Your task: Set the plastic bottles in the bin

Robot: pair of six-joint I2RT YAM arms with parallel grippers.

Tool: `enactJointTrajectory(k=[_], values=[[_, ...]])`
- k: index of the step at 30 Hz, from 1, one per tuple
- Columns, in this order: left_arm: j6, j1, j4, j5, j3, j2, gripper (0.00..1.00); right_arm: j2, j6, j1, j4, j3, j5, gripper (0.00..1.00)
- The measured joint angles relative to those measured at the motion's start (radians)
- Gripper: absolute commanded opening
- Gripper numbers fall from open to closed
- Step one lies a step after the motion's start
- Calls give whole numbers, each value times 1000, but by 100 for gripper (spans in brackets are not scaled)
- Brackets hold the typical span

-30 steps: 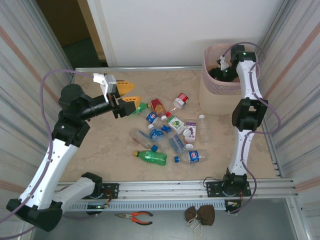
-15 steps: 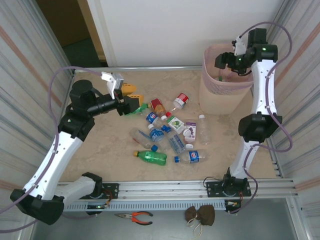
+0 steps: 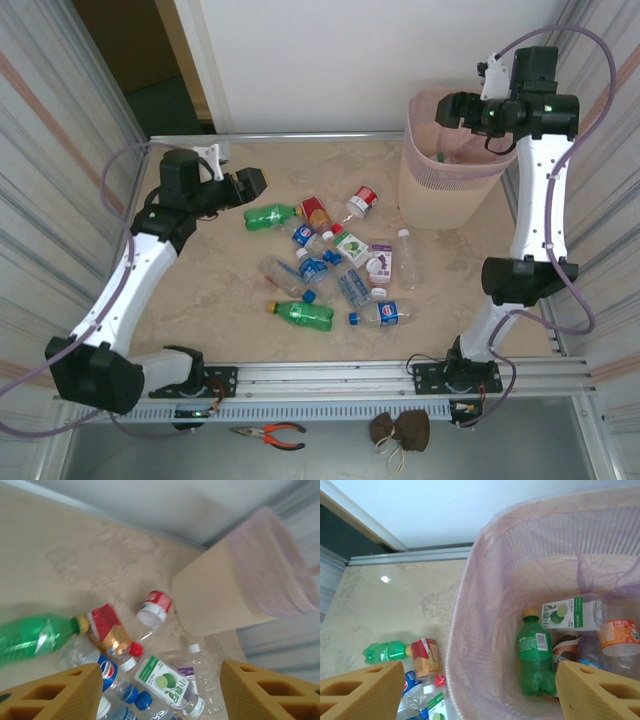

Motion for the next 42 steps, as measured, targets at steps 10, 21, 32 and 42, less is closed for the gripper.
enactJointTrajectory(k=[10, 21, 32, 42], values=[[-442, 0, -186, -202, 64, 166, 71, -80, 0, 22, 31, -91, 10, 77], [-882, 8, -157, -297, -2, 212, 80, -135, 1, 27, 76, -173, 15, 76], [-1181, 11, 17, -242, -37, 442, 83, -181, 15, 28, 119, -227, 31, 75], [-1289, 23, 66, -213, -2, 599, 77, -191, 14, 28, 122, -230, 50, 75]])
